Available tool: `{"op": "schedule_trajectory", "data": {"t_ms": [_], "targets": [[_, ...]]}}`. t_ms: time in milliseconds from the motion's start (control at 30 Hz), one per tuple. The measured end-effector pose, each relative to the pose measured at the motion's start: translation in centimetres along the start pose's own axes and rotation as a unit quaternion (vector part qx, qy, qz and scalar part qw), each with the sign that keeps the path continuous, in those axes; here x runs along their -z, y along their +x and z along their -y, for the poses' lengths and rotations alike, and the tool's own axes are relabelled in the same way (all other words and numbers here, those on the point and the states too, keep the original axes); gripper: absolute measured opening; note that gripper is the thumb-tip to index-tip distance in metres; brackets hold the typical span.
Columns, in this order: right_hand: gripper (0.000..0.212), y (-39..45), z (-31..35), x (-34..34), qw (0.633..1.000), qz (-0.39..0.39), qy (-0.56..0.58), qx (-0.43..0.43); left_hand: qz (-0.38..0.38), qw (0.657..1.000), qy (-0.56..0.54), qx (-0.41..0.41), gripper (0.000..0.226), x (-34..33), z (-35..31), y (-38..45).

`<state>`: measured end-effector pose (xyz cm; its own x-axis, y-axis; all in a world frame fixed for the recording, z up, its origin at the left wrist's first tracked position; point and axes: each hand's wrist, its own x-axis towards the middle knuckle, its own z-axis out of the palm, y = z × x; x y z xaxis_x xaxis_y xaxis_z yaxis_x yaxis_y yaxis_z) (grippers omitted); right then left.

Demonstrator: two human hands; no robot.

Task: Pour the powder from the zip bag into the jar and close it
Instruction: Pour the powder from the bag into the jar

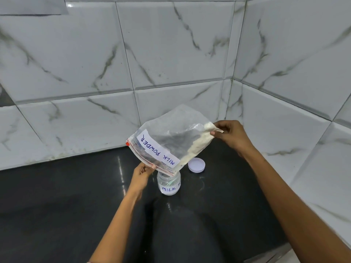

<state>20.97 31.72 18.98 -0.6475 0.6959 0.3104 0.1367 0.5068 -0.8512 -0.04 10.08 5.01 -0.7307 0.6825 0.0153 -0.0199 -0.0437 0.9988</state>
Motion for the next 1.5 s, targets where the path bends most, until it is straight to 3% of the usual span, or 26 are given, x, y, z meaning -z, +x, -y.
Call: {"op": "schedule_trajectory", "data": {"t_ms": [200,367,500,833,1033,1200,1500], "targets": [[0.013,0.1,0.7,-0.2,1.000,-0.002,-0.004,0.019,-0.003,1.000,-0.007,0.009,0.019,-0.2,0.1,-0.6],[0.020,0.6,0.6,-0.1,0.990,0.100,0.089,-0.042,-0.015,1.000,-0.019,0.007,0.018,-0.3,0.3,-0.9],[0.009,1.2,0.3,-0.4,0.991,0.080,0.084,-0.063,-0.016,1.000,-0.025,0.000,0.017,-0.4,0.2,-0.8],[0.009,2.2,1.0,-0.8,0.988,0.055,0.116,-0.083,-0.014,0.999,-0.029,0.002,0.018,-0.2,0.5,-0.8],[0.041,2.4,1.5,-0.6,0.981,0.072,0.119,-0.135,-0.012,0.999,-0.033,-0.008,0.017,-0.5,0.3,-1.1],[0.016,2.7,1.9,-0.8,0.984,0.062,0.097,-0.136,-0.014,0.999,-0.035,-0.012,0.016,-0.6,0.1,-1.1],[0.007,2.4,1.1,-1.1,0.986,0.053,0.129,-0.095,-0.023,0.999,-0.037,-0.010,0.014,-0.8,0.1,-1.2]]}}
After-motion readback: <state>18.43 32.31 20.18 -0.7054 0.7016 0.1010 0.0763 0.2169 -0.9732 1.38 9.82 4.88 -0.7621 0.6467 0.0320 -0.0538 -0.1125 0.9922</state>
